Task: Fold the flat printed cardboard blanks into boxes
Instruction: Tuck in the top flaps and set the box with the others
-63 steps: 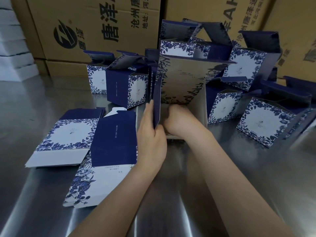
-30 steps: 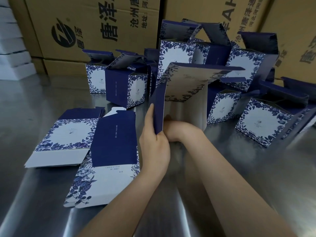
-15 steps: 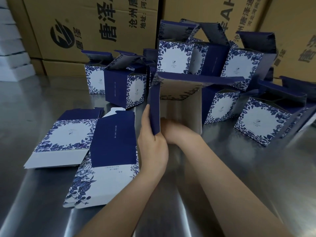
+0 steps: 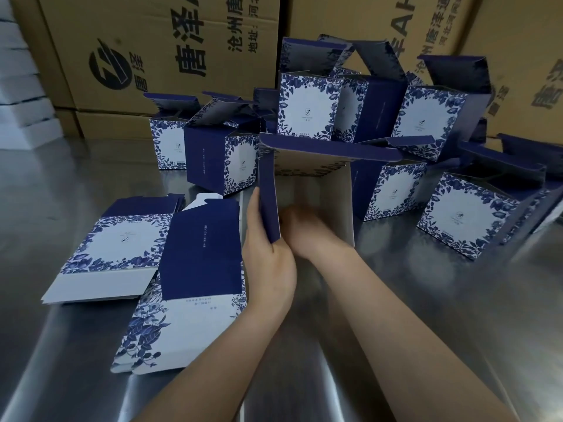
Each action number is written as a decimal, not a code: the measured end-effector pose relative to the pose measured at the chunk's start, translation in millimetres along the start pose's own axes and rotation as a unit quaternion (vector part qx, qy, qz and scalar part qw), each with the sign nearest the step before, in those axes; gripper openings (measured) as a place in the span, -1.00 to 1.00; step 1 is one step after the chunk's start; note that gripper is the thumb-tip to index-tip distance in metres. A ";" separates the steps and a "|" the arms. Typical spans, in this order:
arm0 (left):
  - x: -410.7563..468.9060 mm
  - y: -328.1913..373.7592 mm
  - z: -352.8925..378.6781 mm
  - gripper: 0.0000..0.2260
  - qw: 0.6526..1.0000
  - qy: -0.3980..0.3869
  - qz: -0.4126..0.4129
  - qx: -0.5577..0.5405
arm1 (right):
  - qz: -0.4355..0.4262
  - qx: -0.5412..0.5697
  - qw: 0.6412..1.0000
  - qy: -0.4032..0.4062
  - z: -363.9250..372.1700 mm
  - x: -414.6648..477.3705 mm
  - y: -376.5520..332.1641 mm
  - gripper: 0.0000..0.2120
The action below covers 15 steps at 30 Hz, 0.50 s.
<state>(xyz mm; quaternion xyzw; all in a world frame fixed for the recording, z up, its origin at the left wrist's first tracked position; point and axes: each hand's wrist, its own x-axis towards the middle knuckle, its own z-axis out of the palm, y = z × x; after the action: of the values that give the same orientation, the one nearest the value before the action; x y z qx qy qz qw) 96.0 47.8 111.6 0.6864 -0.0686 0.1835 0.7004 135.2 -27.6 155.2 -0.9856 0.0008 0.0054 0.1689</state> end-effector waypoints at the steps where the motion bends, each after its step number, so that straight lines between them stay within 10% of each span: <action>1: 0.2 0.8 0.0 -0.41 1.000 0.003 0.003 0.001 | 0.005 -0.001 1.000 0.030 0.0 0.8 0.3 -0.79; 15: 0.4 2.8 -1.0 -0.40 1.000 0.001 -0.002 0.002 | 0.045 -0.018 0.998 0.026 0.7 6.3 6.0 -0.75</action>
<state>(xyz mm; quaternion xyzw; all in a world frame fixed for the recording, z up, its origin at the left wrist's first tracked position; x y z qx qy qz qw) 95.2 48.8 114.3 0.6878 -0.0658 0.1832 0.6993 141.5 -33.1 152.5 -0.9873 0.0495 -0.0123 0.1502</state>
